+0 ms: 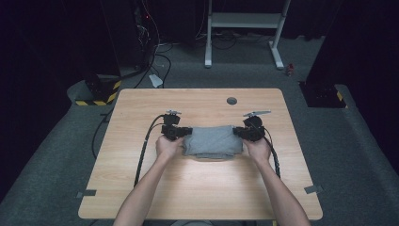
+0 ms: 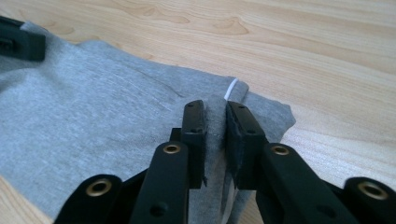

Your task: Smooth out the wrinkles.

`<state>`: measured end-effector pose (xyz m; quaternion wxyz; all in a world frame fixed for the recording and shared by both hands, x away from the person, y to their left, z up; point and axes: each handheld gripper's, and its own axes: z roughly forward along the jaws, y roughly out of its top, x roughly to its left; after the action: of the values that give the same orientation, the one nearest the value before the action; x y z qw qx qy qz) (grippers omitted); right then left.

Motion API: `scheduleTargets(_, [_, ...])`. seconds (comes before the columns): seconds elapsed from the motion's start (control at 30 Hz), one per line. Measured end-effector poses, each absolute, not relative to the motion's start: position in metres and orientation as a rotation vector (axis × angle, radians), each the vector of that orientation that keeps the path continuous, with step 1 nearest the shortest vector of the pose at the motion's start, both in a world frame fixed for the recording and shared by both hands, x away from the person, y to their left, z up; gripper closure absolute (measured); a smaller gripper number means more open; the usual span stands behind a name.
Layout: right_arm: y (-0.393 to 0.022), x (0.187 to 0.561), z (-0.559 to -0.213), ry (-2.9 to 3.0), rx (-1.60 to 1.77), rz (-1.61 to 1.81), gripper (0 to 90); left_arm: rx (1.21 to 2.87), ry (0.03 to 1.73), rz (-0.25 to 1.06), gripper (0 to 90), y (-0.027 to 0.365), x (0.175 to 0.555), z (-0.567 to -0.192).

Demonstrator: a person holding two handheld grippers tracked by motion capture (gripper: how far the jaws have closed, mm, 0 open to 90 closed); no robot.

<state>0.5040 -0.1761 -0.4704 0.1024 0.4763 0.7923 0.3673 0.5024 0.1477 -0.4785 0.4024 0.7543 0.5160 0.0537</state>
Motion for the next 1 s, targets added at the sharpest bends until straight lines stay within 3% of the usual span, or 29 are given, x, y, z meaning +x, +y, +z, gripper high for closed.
scheduleTargets(0.3, [-0.178,0.487,-0.455,2.305,1.305,1.16,80.2,1.866,1.184,0.133,85.2,0.158,0.484,-0.458])
scheduleTargets(0.57, [-0.186,0.449,-0.446,2.278,1.206,1.234,80.2,1.858,1.078,0.117,85.2,0.162,0.454,-0.447])
scheduleTargets(1.0, [-0.195,0.41,-0.451,2.277,1.141,1.259,80.1,1.897,1.012,0.125,85.0,0.163,0.424,-0.451])
